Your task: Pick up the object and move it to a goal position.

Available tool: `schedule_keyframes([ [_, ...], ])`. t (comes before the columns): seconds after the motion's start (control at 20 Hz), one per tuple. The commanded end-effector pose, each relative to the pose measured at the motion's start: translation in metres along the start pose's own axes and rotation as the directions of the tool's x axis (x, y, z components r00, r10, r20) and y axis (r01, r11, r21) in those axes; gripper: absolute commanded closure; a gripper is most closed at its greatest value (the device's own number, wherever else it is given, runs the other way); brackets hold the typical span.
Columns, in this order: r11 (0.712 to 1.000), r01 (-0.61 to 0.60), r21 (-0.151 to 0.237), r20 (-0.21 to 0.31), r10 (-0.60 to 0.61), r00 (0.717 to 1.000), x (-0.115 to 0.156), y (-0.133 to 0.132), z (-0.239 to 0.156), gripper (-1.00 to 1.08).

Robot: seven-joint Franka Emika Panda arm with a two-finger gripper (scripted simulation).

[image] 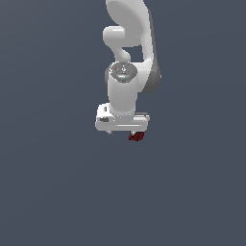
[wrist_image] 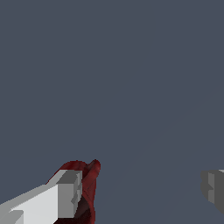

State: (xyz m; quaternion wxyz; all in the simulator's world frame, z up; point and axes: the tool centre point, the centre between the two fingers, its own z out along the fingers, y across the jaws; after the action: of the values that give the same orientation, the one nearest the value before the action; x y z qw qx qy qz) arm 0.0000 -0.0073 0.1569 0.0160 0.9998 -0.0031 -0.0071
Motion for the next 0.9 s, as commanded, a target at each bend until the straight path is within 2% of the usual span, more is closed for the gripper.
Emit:
schedule_keyframes([
  [0.0, 1.000, 0.000, 0.000, 0.000, 0.000, 1.000, 0.0000, 0.0000, 0.0000, -0.60],
  [0.5, 1.000, 0.006, -0.001, -0.011, -0.006, 1.000, 0.0044, -0.0008, -0.0013, -0.60],
  [0.85, 0.998, 0.063, 0.002, -0.009, -0.063, 0.998, 0.0010, -0.0044, 0.0026, -0.60],
])
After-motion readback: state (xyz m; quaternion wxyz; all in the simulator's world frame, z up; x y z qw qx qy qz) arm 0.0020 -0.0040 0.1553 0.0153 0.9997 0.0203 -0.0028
